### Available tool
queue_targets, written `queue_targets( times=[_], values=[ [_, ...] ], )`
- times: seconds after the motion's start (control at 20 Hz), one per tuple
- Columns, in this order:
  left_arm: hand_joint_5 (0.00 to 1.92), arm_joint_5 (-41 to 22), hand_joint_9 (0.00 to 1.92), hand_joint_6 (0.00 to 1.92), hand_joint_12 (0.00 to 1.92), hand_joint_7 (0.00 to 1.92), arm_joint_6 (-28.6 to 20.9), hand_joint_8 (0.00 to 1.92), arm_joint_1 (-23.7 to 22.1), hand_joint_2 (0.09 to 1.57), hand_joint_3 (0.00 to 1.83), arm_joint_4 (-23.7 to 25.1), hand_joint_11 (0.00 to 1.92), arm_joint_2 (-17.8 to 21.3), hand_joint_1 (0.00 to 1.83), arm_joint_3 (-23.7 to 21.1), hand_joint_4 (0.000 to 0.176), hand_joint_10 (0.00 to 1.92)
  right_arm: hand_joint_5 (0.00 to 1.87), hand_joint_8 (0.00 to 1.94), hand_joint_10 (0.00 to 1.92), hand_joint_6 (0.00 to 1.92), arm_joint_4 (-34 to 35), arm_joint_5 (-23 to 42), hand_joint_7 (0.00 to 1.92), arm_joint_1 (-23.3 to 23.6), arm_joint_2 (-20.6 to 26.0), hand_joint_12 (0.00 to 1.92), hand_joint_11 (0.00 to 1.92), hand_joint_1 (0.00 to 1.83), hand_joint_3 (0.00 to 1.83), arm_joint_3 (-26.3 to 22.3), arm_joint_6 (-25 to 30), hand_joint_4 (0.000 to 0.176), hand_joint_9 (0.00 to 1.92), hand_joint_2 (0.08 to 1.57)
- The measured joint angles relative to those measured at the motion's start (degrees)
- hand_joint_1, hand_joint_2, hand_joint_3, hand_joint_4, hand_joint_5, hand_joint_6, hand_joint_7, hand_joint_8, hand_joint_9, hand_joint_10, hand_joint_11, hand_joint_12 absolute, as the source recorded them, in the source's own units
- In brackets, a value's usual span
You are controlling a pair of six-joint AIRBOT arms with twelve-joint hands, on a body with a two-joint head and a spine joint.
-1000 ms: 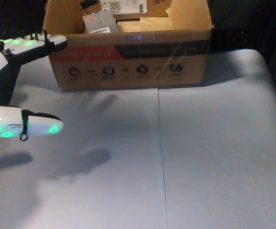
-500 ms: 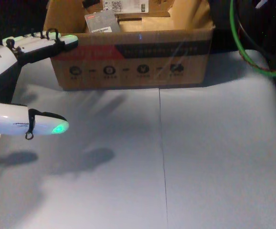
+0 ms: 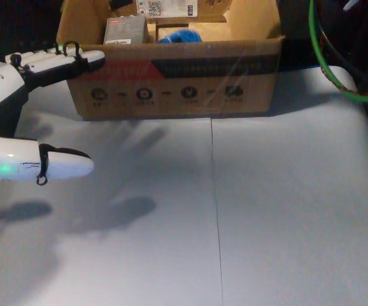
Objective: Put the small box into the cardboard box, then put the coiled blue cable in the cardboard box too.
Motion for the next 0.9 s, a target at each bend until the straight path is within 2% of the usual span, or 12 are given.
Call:
queue_targets(
  times=[0.05, 0.15, 0.2, 0.25, 0.3, 0.35, 0.4, 0.45, 0.6, 0.65, 0.7, 0.9],
  values=[
    [0.21, 0.0, 0.17, 0.00, 0.02, 0.19, 0.0, 0.00, 0.0, 0.88, 0.00, -0.1, 0.19, 0.0, 0.62, 0.0, 0.173, 0.00, 0.00, 0.00, 0.00, 0.00, 0.0, -0.1, 0.00, -0.1, 1.0, 0.02, 0.03, 0.65, 0.00, -1.0, 0.0, 0.176, 0.00, 0.83],
    [0.20, 0.0, 0.15, 0.00, 0.01, 0.17, 0.0, 0.00, 0.0, 0.88, 0.00, -0.1, 0.16, 0.0, 0.63, 0.0, 0.169, 0.00, 0.00, 0.00, 0.00, 0.00, 0.1, 1.0, 0.00, -0.5, 3.2, 0.07, 0.13, 0.60, 0.00, -3.2, 0.0, 0.176, 0.00, 0.83],
    [0.20, -0.1, 0.14, 0.00, 0.00, 0.17, 0.0, 0.00, 0.0, 0.87, 0.00, -0.1, 0.15, 0.0, 0.65, 0.0, 0.169, 0.00, 0.00, 0.00, 0.00, 0.00, 0.1, 2.3, 0.00, -1.3, 4.8, 0.89, 0.00, 0.60, 0.00, -4.8, 0.0, 0.176, 0.19, 0.83],
    [0.20, -0.1, 0.14, 0.00, 0.00, 0.17, 0.0, 0.00, 0.0, 0.86, 0.00, -0.3, 0.15, 0.0, 0.64, 0.0, 0.167, 0.00, 0.00, 0.00, 0.02, 0.00, 0.2, 4.1, 0.00, -2.4, 6.6, 0.22, 0.00, 0.62, 0.00, -6.8, 0.0, 0.176, 0.04, 0.84],
    [0.21, -0.4, 0.13, 0.00, 0.00, 0.17, 0.0, 0.00, 0.0, 0.85, 0.00, -0.9, 0.15, 0.0, 0.62, 0.0, 0.149, 0.00, 0.00, 0.00, 0.00, 0.00, 0.3, 5.9, 0.00, -3.9, 9.0, 0.00, 0.00, 0.74, 0.01, -9.2, 0.0, 0.176, 0.00, 0.86],
    [0.21, -0.7, 0.13, 0.00, 0.01, 0.16, 0.0, 0.00, 0.0, 0.86, 0.00, -1.2, 0.16, 0.1, 0.62, 0.0, 0.148, 0.00, 0.00, 0.00, 0.00, 0.00, 0.3, 7.1, 0.00, -4.9, 10.4, 0.00, 0.00, 0.73, 0.00, -10.9, 0.0, 0.176, 0.00, 0.86],
    [0.20, -1.4, 0.12, 0.00, 0.02, 0.16, 0.0, 0.00, 0.0, 0.86, 0.00, -1.4, 0.18, 0.6, 0.63, -0.1, 0.165, 0.00, 0.00, 0.00, 0.00, 0.00, 0.9, 9.7, 0.00, -6.8, 13.3, 0.00, 0.00, 0.70, 0.00, -14.1, 0.0, 0.176, 0.00, 0.85],
    [0.20, -2.1, 0.09, 0.00, 0.00, 0.15, 0.0, 0.00, 0.0, 0.85, 0.00, -1.7, 0.15, 1.2, 0.63, -0.4, 0.172, 0.00, 0.00, 0.00, 0.00, 0.00, 1.2, 12.3, 0.00, -8.4, 15.5, 0.00, 0.00, 0.64, 0.00, -16.3, 0.0, 0.176, 0.00, 0.85],
    [0.19, -5.4, 0.10, 0.00, 0.02, 0.14, 0.0, 0.00, 2.0, 0.85, 0.00, -3.9, 0.18, 3.1, 0.60, -1.5, 0.130, 0.00, 0.04, 0.00, 0.00, 0.01, 4.5, 22.0, 0.01, -16.5, 22.8, 0.02, 0.04, 0.67, 0.00, -23.7, 0.1, 0.176, 0.00, 0.82],
    [0.21, -6.3, 0.14, 0.01, 0.01, 0.16, 0.0, 0.01, 3.2, 0.84, 0.00, -4.6, 0.18, 3.8, 0.71, -2.4, 0.146, 0.01, 0.04, 0.00, 0.00, 0.01, 5.8, 24.6, 0.01, -19.1, 24.6, 0.03, 0.07, 0.66, 0.00, -25.5, 0.0, 0.176, 0.00, 0.82],
    [0.22, -7.6, 0.12, 0.01, 0.00, 0.17, 0.0, 0.01, 4.4, 0.82, 0.00, -4.9, 0.12, 4.5, 0.69, -3.1, 0.174, 0.00, 0.04, 0.00, 0.00, 0.01, 7.4, 26.8, 0.00, -21.4, 26.2, 0.01, 0.01, 0.68, 0.00, -27.1, 0.0, 0.167, 0.00, 0.83],
    [0.18, -15.1, 0.06, 0.01, 0.01, 0.12, 0.3, 0.00, 10.5, 0.80, 0.00, -9.6, 0.08, 7.2, 0.60, -5.7, 0.176, 0.00, 0.01, 0.00, 0.00, 0.00, 15.8, 38.1, 0.00, -36.9, 31.2, 0.00, 0.00, 0.61, 0.00, -34.0, 0.0, 0.176, 0.00, 0.82]
  ],
)
